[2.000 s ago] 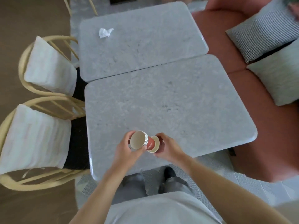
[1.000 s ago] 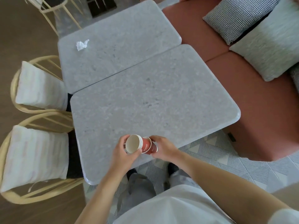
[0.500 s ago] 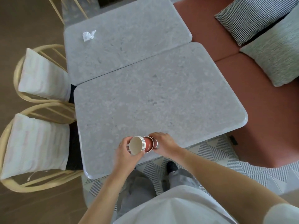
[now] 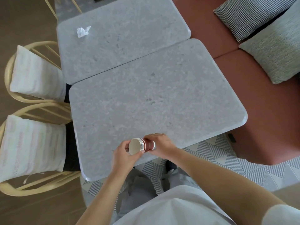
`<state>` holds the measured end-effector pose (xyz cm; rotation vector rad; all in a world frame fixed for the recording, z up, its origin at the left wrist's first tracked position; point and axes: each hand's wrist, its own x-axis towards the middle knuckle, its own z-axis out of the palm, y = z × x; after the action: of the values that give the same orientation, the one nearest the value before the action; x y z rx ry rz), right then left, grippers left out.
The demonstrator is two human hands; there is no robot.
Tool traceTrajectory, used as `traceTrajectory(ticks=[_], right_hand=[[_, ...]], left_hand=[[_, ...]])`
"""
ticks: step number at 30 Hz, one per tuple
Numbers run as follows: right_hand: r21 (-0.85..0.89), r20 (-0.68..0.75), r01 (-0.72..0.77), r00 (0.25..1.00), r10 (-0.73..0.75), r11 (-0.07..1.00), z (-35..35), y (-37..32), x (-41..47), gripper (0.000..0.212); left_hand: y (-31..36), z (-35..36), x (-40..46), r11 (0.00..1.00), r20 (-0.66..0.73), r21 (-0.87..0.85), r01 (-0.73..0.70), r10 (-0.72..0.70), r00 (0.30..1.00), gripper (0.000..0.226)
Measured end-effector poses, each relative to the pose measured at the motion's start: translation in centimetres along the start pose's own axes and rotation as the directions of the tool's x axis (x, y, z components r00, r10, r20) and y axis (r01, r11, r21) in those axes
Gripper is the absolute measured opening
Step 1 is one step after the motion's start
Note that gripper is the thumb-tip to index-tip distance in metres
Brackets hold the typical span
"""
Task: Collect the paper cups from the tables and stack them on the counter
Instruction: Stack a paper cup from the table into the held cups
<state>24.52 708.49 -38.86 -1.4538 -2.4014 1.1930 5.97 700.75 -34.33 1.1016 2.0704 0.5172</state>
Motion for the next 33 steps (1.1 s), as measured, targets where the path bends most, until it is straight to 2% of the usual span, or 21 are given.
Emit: traceTrajectory(ticks=[5, 11, 17, 23, 27, 33], right_hand=[[-0.021, 0.012, -0.007, 1.000, 0.007, 1.000, 0.2, 0.3, 0.2, 0.052], [0.037, -0.016, -0.012, 1.000, 0.013, 0.999, 0.4, 0.5, -0.2, 0.045], [0.065, -0.023, -0.015, 1.000, 0.017, 0.998, 0.4, 0.7, -0.5, 0.054], [0.079, -0.021, -0.030, 0.999, 0.032, 0.996, -0.5, 0.6, -1.0, 0.057], [0.116, -0.076, -0.049, 0.995, 0.058, 0.992, -2.4, 0.4, -1.2, 0.059], [0.203, -0.197, -0.045, 0.977, 0.086, 0.978, -7.1, -1.3, -0.3, 0.061]], left_hand=[[0.5, 0.2, -0.1, 0.999, -0.004, 0.033, -0.001, 0.001, 1.000, 0.053], [0.9, 0.6, -0.1, 0.998, -0.015, 0.060, -0.012, 0.013, 1.000, 0.055], [1.2, 0.9, 0.1, 0.998, -0.016, 0.054, -0.012, 0.013, 1.000, 0.056], [1.8, 0.5, 1.3, 1.000, 0.093, 0.010, -0.006, 0.005, 0.996, 0.061], [4.1, -0.2, 2.0, 0.998, 0.100, -0.039, -0.055, 0.059, 0.993, 0.061], [9.9, -2.3, 2.5, 0.975, 0.026, -0.105, -0.195, 0.199, 0.980, 0.070]])
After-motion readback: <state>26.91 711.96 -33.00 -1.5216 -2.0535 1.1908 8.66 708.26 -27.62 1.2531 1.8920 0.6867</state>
